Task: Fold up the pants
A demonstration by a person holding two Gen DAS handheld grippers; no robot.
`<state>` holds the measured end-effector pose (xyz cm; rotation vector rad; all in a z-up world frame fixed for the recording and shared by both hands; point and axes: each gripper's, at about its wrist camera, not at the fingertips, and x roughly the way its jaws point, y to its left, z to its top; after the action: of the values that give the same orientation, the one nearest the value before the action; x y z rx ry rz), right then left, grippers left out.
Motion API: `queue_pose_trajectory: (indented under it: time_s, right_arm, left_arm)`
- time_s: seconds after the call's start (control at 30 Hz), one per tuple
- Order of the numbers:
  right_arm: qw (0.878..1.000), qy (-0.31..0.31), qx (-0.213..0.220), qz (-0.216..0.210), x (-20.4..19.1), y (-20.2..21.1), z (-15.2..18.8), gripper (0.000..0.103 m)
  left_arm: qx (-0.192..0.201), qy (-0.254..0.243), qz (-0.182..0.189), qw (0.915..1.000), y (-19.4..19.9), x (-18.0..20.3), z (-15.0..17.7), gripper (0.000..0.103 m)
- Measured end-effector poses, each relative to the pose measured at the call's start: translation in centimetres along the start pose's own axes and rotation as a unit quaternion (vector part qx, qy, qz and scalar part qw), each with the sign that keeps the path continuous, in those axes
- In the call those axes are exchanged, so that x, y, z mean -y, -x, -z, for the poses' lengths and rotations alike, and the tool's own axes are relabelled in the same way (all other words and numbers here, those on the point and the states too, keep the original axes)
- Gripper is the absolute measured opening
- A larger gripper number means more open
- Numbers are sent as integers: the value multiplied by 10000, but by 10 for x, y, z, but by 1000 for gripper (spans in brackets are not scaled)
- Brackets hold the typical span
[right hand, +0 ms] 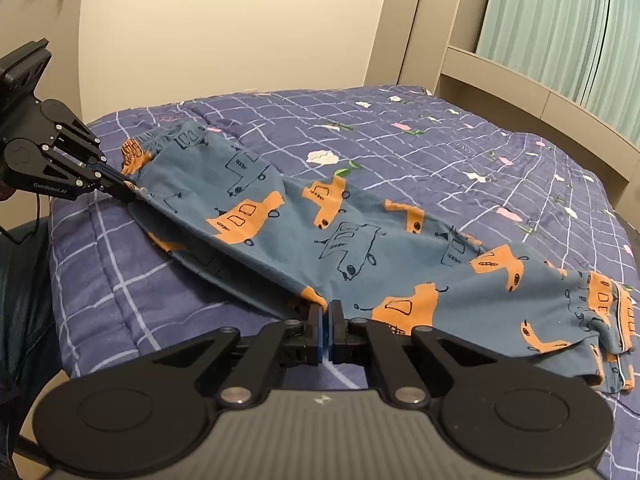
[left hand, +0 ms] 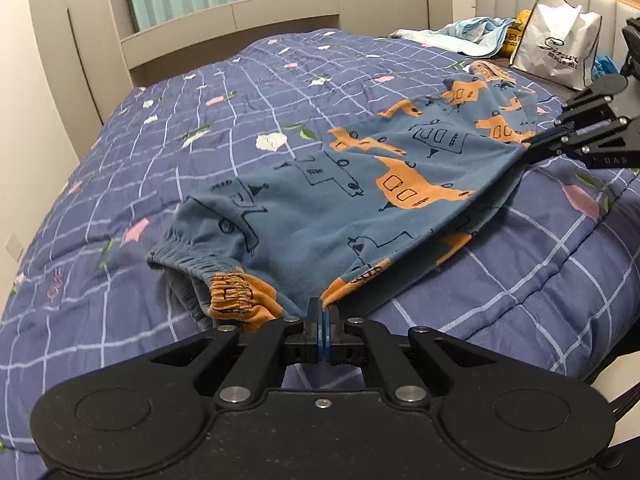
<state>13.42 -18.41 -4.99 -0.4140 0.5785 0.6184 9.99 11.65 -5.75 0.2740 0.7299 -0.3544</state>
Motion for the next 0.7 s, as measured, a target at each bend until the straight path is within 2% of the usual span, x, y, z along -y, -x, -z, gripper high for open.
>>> queue_pose_trajectory:
  time_s: [0.07, 0.13, 0.17, 0.2, 0.23, 0.27, 0.3, 0.33, 0.37, 0.4, 0.43, 0.5, 0.53, 0.6, 0.67, 0.7]
  right_arm:
    - [10000, -9, -30, -8, -1, -2, 2, 2]
    - [10000, -73, -7, -1, 2, -3, 5, 3]
    - [9999, -117, 10, -7, 2, -3, 5, 5]
    - [9999, -164, 37, -22, 3, -2, 5, 10]
    - [9997, -219, 71, -20, 4, -1, 6, 14]
    - [9995, -278, 111, -42, 5, 1, 6, 23]
    - [9993, -331, 146, -54, 6, 3, 7, 36]
    - [9991, -373, 182, -51, 6, 5, 8, 43]
    - [9988, -432, 232, -35, 7, 7, 10, 54]
    - [9985, -483, 265, -16, 8, 9, 11, 59]
    - [9980, -551, 303, 5, 10, 12, 13, 61]
    - [9970, -671, 378, 98, 12, 16, 16, 76]
    - [9961, -753, 435, 149, 13, 18, 17, 79]
    - [9939, -943, 539, 194, 16, 22, 20, 86]
    - [9923, -1063, 594, 232, 17, 24, 22, 87]
    - [9918, -1094, 615, 256, 18, 25, 22, 87]
  left_arm:
    - [18, 129, 1, 9999, 0, -1, 1, 2]
    - [35, 418, 82, 9991, 1, -6, 1, 12]
    - [54, 580, 109, 9982, 2, -8, 1, 13]
    - [87, 780, 147, 9968, 5, -11, 0, 21]
    - [120, 942, 200, 9953, 7, -13, 0, 35]
    - [179, 1123, 243, 9932, 9, -15, 0, 42]
    - [250, 1293, 236, 9910, 13, -17, 1, 56]
    - [307, 1425, 200, 9891, 16, -18, 2, 63]
    - [358, 1590, 149, 9865, 19, -21, 3, 64]
    - [394, 1760, 118, 9835, 21, -23, 4, 68]
    - [438, 1960, 60, 9796, 23, -26, 5, 76]
    - [549, 2443, -178, 9680, 24, -34, 8, 87]
    - [578, 2653, -271, 9621, 23, -38, 9, 89]
    - [577, 3235, -399, 9436, 16, -50, 12, 89]
    - [540, 3709, -371, 9263, 7, -59, 14, 87]
    - [531, 3902, -321, 9187, 3, -63, 14, 77]
